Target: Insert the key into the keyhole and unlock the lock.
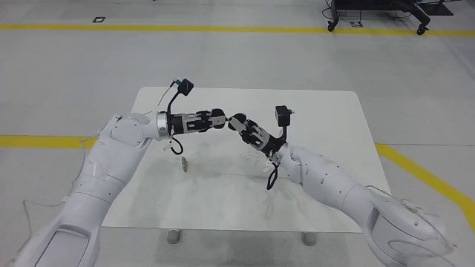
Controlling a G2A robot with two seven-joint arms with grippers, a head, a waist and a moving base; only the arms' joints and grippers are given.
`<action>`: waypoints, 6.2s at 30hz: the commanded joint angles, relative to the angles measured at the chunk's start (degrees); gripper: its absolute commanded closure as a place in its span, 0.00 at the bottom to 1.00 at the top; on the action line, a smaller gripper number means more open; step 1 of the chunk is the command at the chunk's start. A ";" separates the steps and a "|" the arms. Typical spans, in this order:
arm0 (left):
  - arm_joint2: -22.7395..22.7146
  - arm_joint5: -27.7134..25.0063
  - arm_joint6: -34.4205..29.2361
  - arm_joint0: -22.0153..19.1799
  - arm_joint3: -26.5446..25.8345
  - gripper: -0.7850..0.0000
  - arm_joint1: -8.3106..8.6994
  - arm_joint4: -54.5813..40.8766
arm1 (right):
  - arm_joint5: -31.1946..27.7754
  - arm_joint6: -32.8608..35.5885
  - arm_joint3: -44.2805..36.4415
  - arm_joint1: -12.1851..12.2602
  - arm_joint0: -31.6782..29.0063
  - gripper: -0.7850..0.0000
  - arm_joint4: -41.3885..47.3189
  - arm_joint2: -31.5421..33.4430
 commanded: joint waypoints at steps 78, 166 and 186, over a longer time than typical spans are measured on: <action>2.34 -0.74 0.77 1.90 -5.68 1.00 3.87 0.11 | -0.01 35.42 -12.40 6.69 -6.70 1.00 14.02 13.33; 1.26 50.69 -11.25 16.12 -30.01 1.00 5.86 65.54 | -0.01 33.35 -10.57 9.88 -9.53 1.00 6.07 21.21; -6.58 39.45 16.49 20.03 -34.98 1.00 5.96 59.14 | -0.01 33.35 -10.57 9.88 -9.53 1.00 6.07 21.21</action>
